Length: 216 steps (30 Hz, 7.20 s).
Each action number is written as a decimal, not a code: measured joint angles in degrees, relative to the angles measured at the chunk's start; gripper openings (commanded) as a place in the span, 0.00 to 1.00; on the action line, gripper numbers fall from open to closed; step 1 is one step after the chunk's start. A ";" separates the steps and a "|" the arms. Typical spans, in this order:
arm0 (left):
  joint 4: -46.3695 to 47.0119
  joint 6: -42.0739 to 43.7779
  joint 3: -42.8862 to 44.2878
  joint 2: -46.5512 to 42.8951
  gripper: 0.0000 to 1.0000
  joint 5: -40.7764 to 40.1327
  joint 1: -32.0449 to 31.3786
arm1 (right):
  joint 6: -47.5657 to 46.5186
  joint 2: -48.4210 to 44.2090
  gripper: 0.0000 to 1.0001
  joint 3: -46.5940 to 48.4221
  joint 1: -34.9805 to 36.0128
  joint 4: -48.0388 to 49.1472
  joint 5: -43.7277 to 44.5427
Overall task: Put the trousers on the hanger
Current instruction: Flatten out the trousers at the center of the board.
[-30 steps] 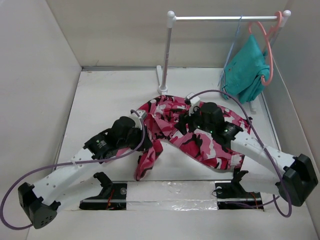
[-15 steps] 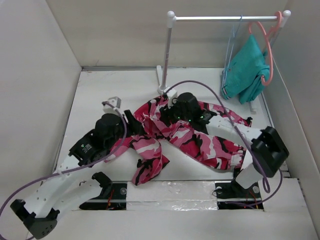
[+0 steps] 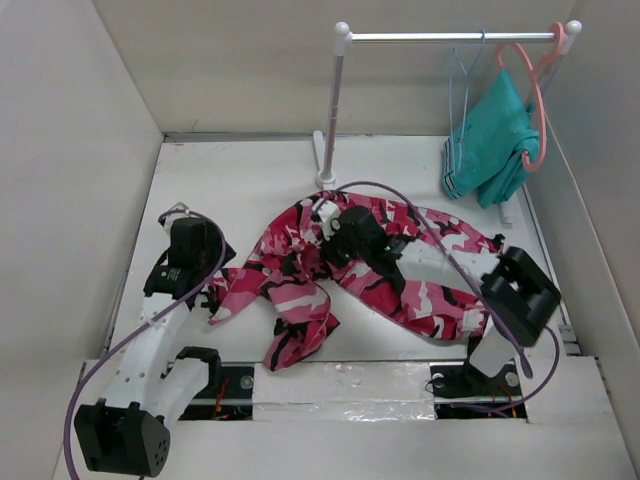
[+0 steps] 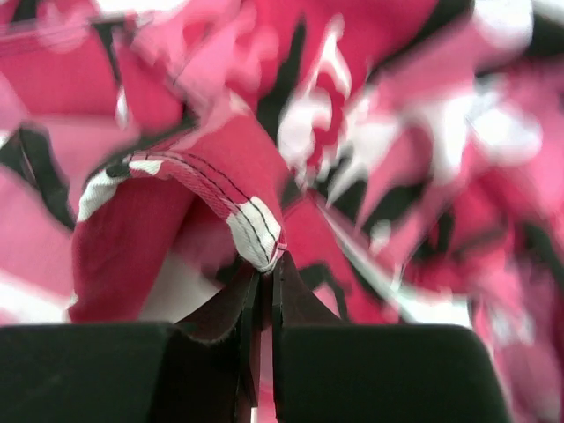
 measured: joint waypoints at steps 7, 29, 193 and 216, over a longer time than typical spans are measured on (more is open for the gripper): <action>-3.48 0.13 4.61 6.23 0.50 0.48 2.43 | 8.02 -23.45 0.01 -22.53 10.12 -1.14 8.57; -1.33 4.98 5.01 29.09 0.44 -0.39 -7.80 | 23.89 -48.11 0.65 -32.06 17.46 -18.88 22.69; 3.23 12.59 45.35 48.26 0.00 -14.16 -29.92 | 24.85 -56.59 0.00 -34.60 -0.42 -16.55 34.69; 15.89 5.90 13.88 23.28 0.35 -13.60 -59.63 | 19.96 -32.24 0.76 -32.39 -72.02 -1.33 1.55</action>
